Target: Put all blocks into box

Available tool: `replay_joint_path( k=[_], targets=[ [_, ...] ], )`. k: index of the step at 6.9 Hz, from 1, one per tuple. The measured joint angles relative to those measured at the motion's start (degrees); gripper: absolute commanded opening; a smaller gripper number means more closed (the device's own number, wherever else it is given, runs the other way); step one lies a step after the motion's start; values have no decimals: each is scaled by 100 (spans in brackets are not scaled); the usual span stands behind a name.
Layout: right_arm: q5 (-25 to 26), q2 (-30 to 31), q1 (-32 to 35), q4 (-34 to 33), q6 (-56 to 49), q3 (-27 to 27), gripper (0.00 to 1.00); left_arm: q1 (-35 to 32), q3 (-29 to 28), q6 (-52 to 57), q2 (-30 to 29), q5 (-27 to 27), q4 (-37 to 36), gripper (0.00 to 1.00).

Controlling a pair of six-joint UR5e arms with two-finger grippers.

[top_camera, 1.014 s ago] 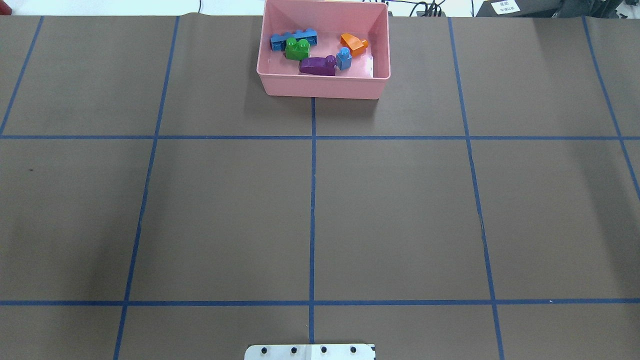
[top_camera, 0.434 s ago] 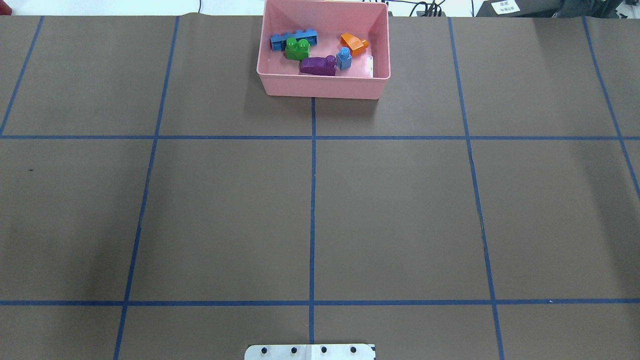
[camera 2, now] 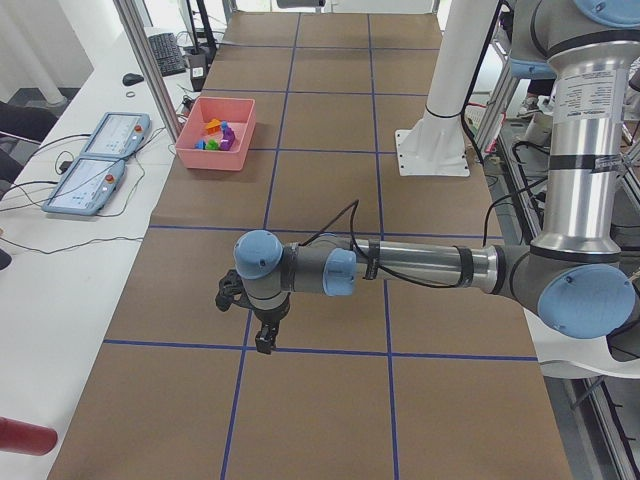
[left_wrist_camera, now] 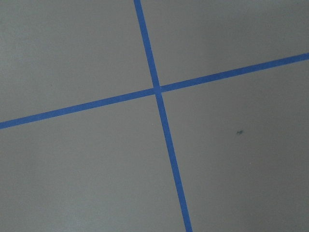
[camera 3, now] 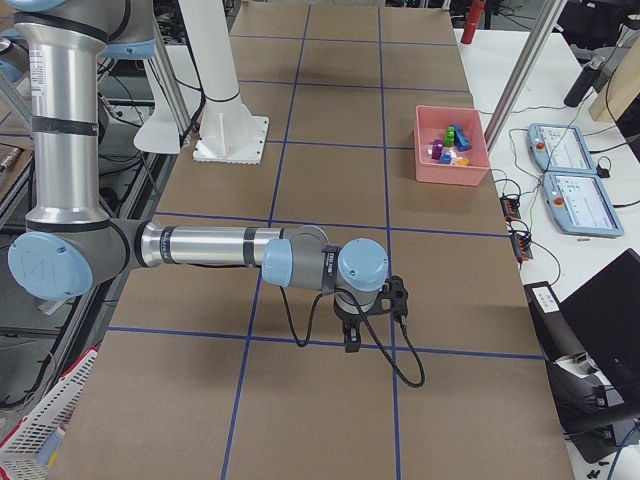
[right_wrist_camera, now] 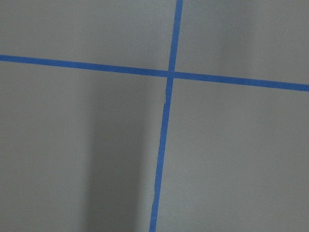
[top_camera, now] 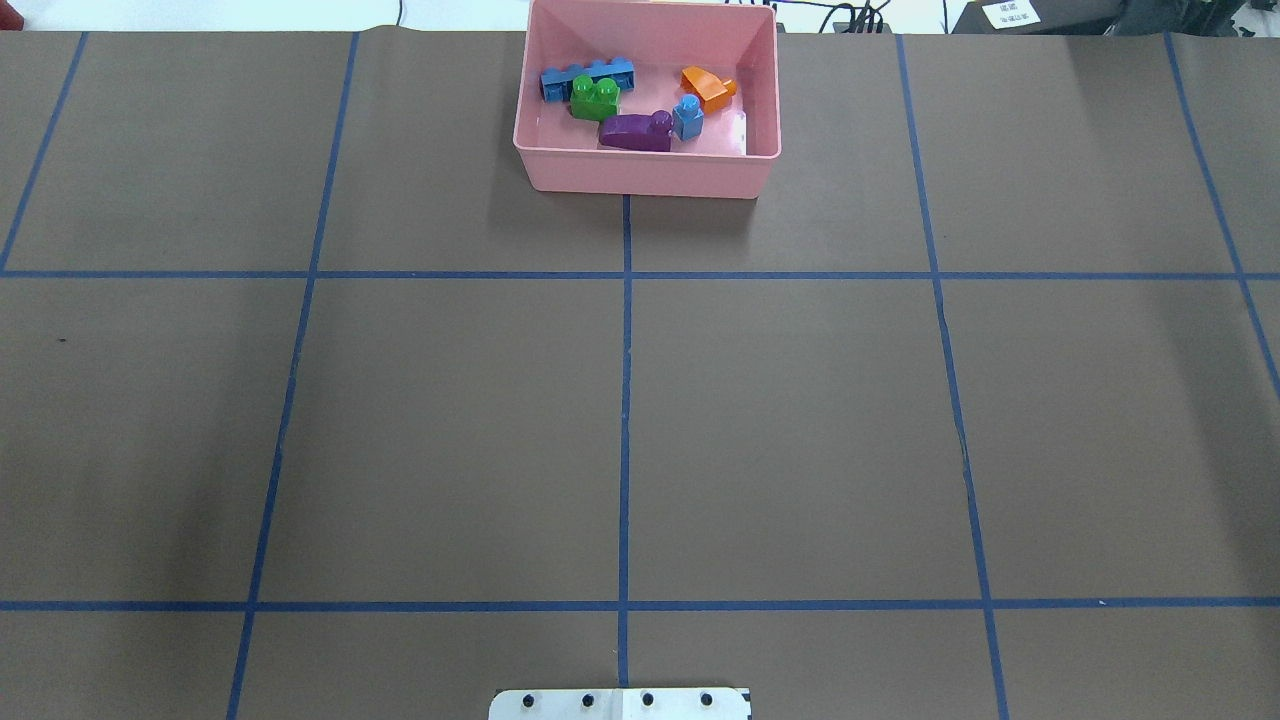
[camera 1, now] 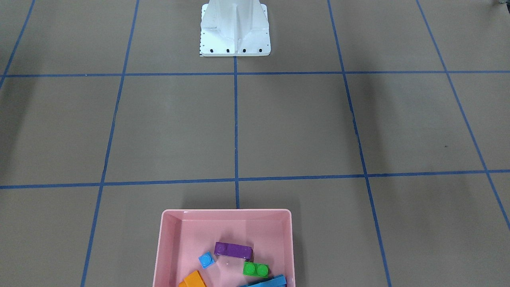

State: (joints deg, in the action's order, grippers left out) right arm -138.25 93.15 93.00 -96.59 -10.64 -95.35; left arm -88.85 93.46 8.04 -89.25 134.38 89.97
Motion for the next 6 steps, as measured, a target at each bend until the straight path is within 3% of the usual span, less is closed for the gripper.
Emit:
replay_joint_path(
  k=[6],
  targets=[
    [342, -27, 331, 3, 237, -138, 100, -153, 56, -102, -4, -96, 3, 100]
  ],
)
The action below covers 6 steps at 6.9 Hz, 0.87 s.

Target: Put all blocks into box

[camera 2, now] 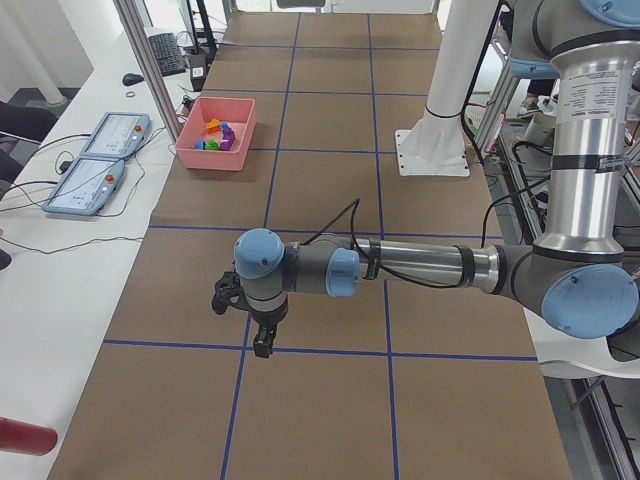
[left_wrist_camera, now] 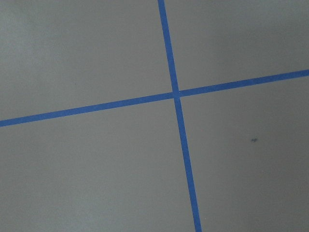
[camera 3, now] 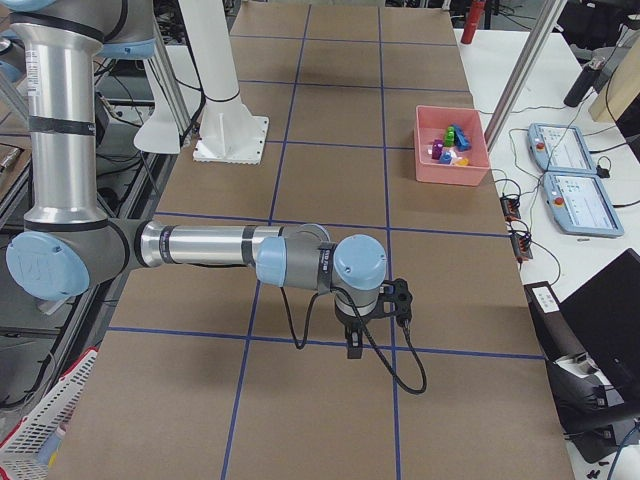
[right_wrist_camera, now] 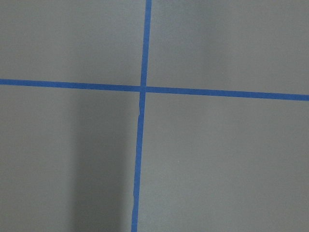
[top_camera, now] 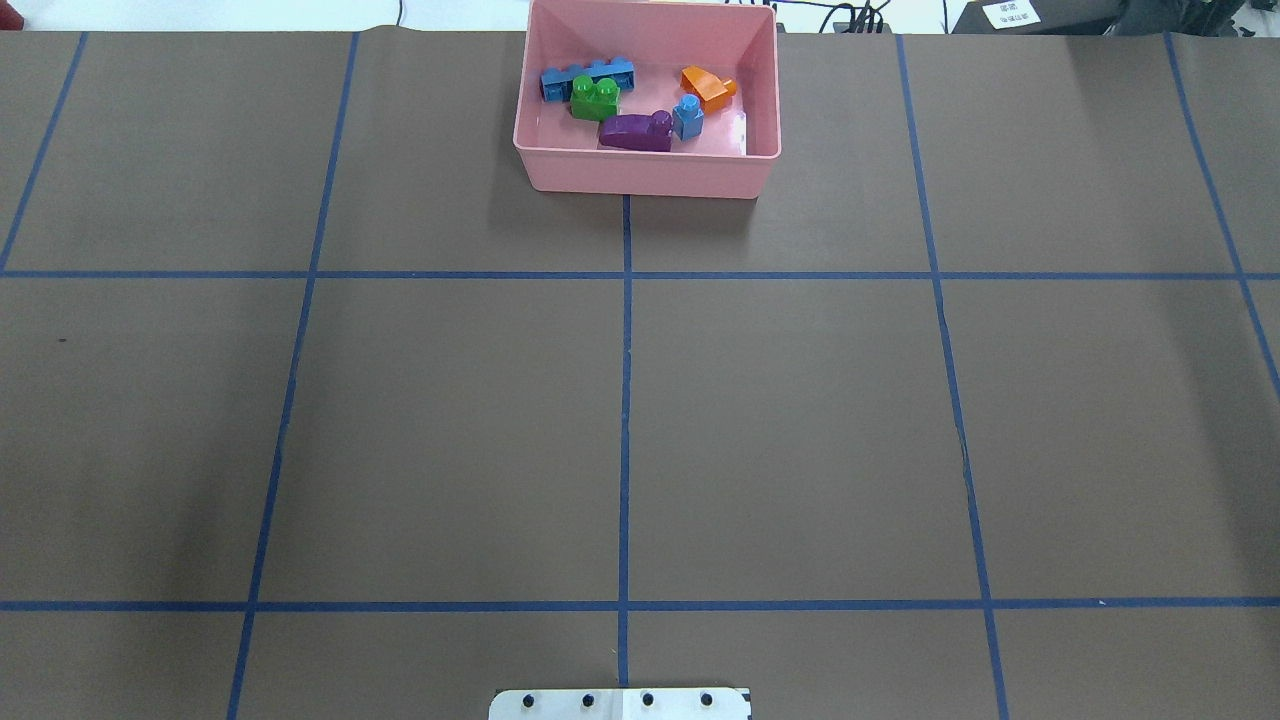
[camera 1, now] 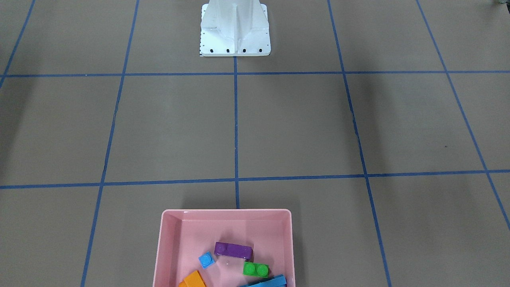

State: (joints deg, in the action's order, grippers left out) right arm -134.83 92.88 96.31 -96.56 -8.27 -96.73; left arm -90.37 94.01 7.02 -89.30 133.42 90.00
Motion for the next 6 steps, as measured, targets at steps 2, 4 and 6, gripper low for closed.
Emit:
replay_joint_path(
  k=[2, 4, 6],
  targets=[
    [40, 40, 9, -3, 48, -27, 100, -48, 3, -7, 0, 0, 0, 100],
    [44, 45, 10, -3, 60, -20, 100, -87, 3, -25, 0, 0, 0, 100],
    [43, 41, 11, -3, 259, -16, 100, -93, 42, -469, 1, -1, 0, 100]
  ],
)
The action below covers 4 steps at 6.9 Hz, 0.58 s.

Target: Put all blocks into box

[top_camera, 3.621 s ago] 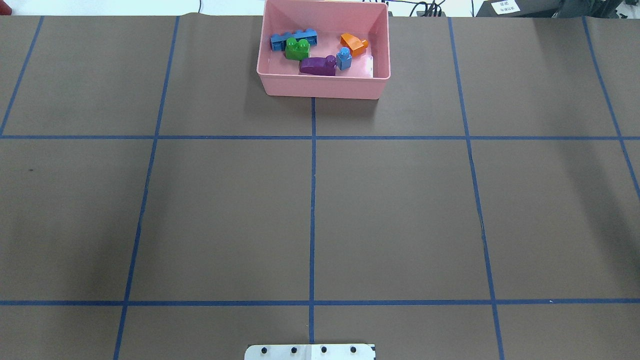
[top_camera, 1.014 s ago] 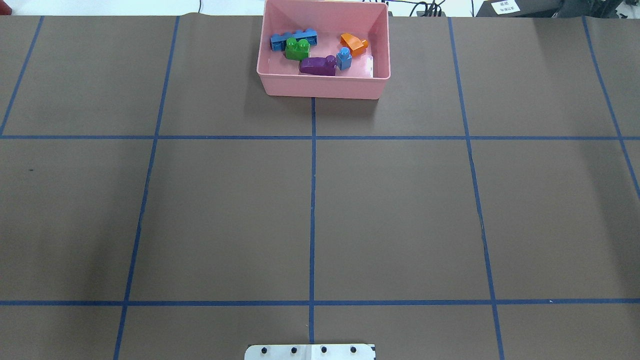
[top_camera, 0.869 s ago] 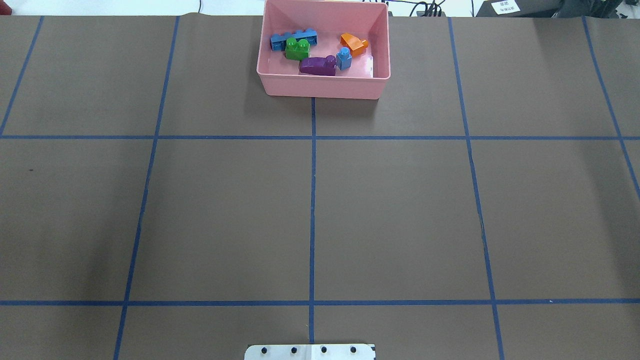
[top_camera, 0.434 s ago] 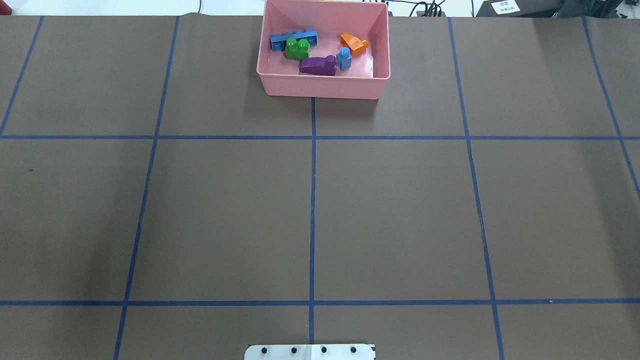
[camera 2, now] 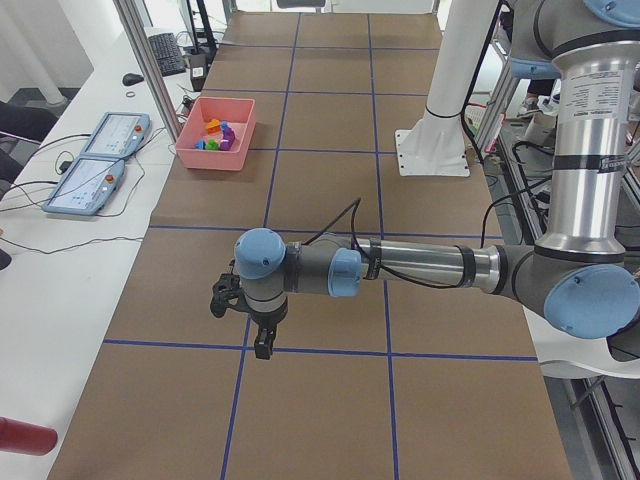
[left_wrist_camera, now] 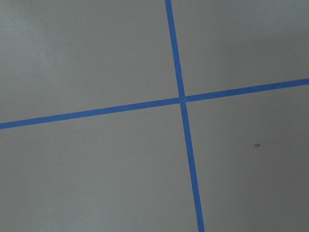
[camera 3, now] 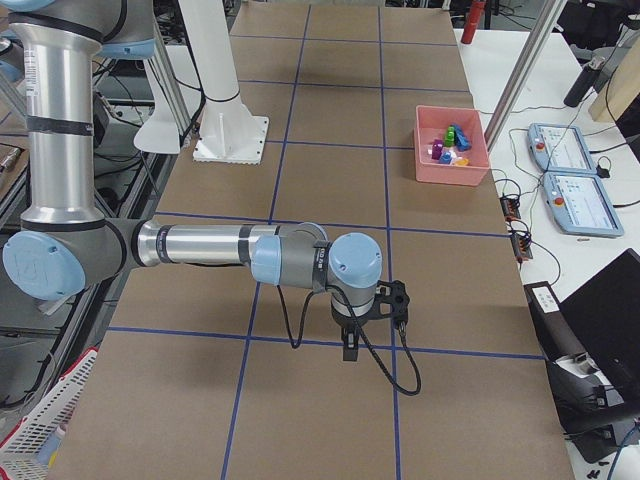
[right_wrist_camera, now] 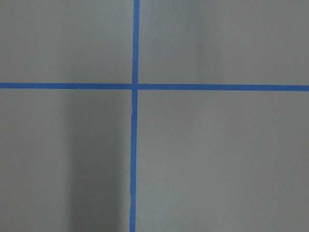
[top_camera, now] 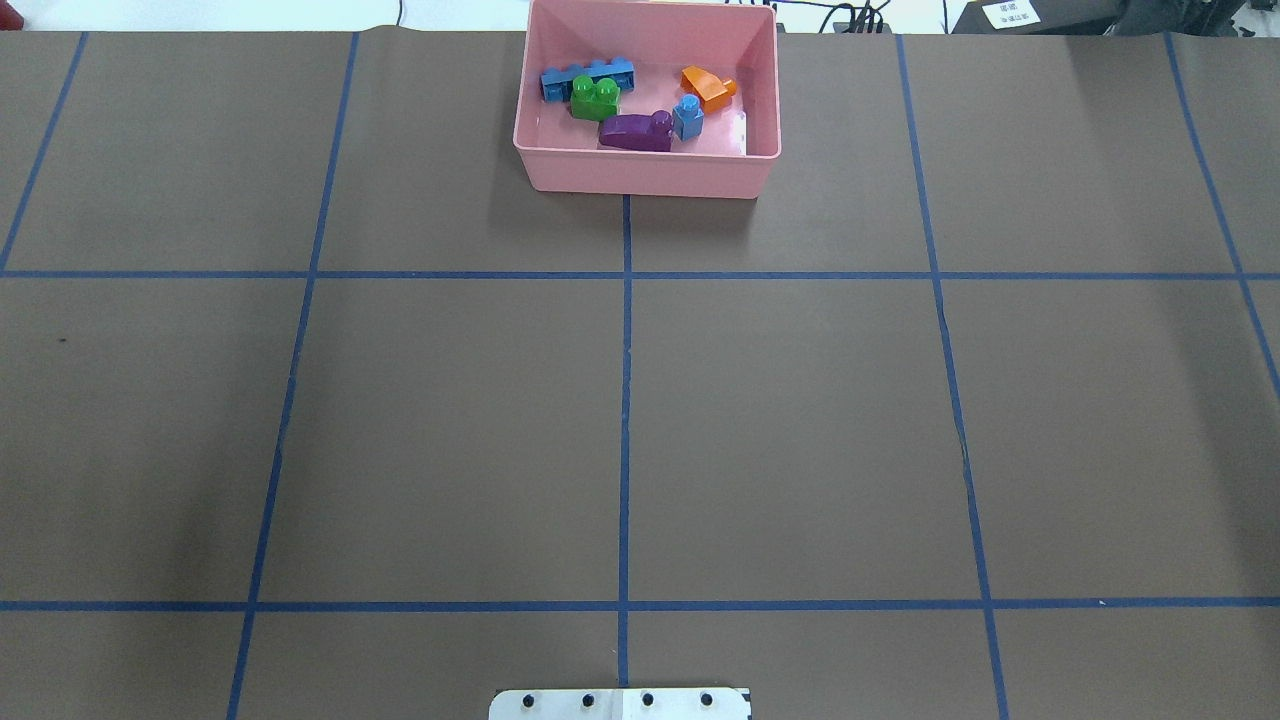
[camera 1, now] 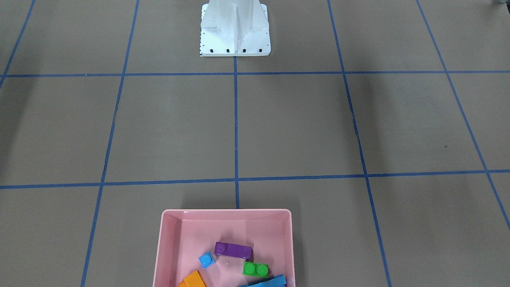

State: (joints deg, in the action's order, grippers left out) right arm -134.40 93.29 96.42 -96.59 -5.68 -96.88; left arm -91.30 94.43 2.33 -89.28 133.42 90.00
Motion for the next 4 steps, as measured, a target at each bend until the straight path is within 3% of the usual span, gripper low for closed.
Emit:
replay_joint_path(
  k=[4],
  targets=[
    [-7, 4, 0, 0, 124, 27, 100, -2, 34, -196, 34, 0, 2, 100]
  ],
)
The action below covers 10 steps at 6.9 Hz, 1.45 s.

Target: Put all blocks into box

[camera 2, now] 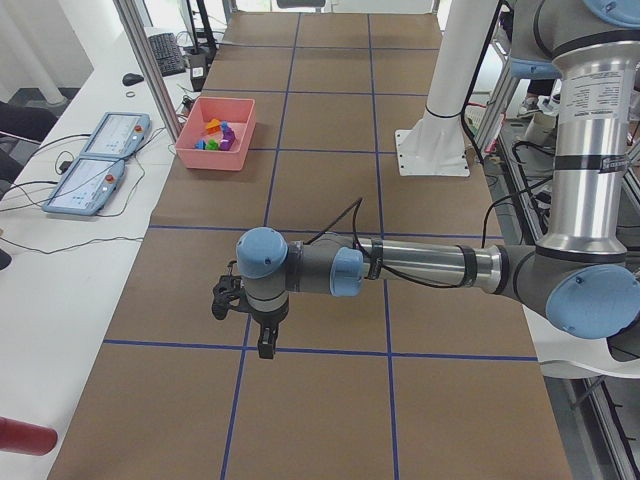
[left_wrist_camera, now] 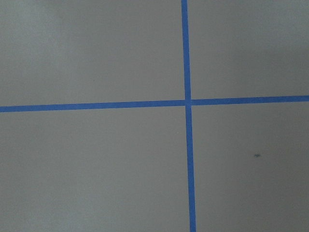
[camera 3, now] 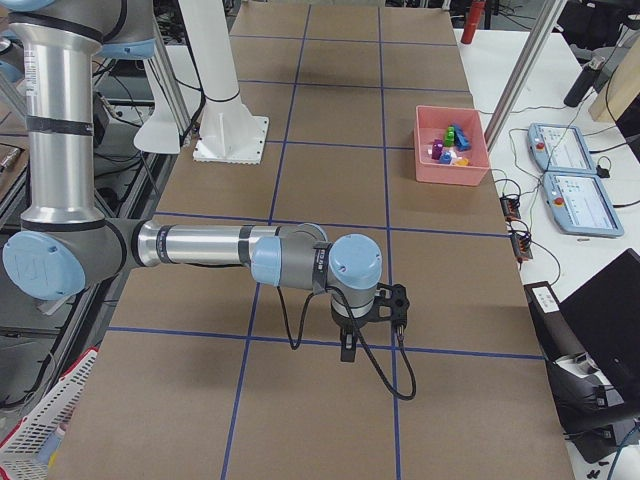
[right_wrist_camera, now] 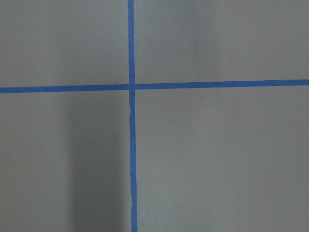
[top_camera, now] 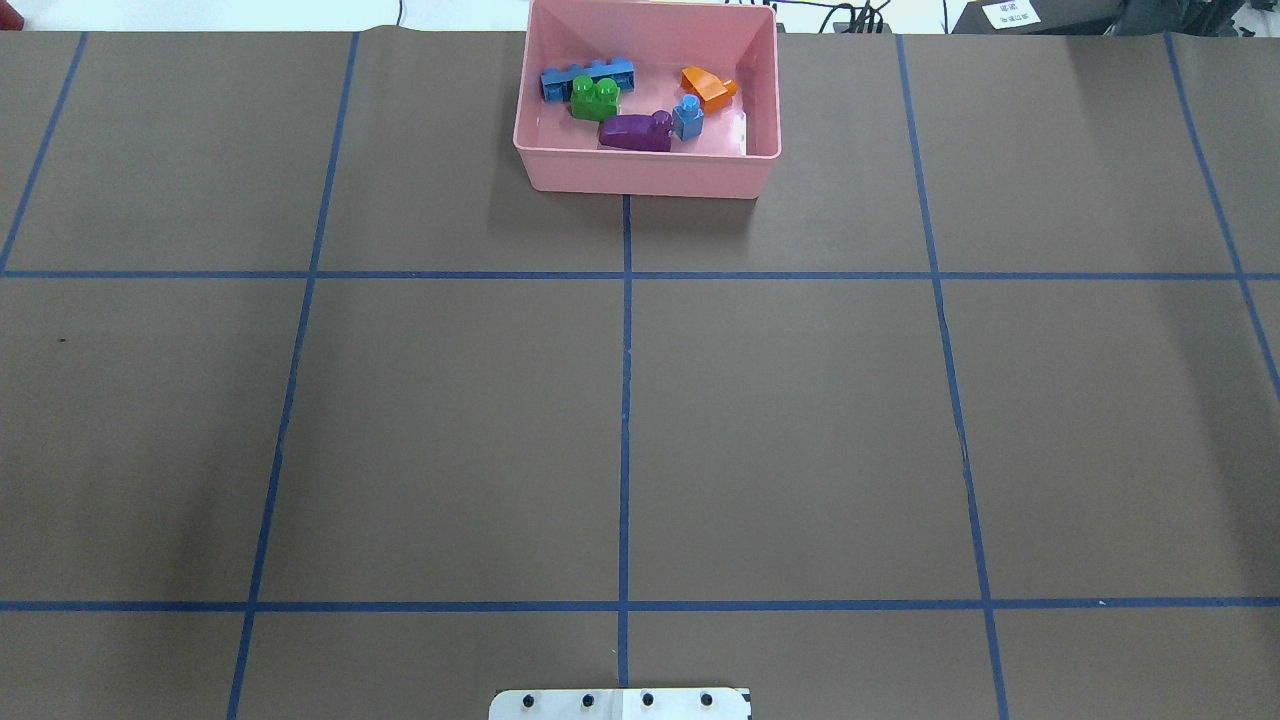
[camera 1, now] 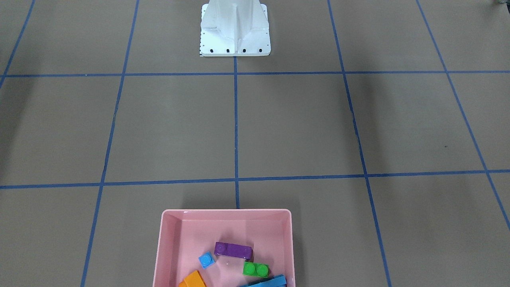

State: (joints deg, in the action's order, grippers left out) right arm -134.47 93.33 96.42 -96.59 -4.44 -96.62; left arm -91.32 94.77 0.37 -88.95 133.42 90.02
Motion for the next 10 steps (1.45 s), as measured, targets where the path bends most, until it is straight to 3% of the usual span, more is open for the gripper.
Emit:
replay_joint_path(
  k=[10],
  targets=[
    [-102, 10, 117, 0, 4, -224, 100, -1, 81, 7, -71, 35, -17, 100]
  ],
)
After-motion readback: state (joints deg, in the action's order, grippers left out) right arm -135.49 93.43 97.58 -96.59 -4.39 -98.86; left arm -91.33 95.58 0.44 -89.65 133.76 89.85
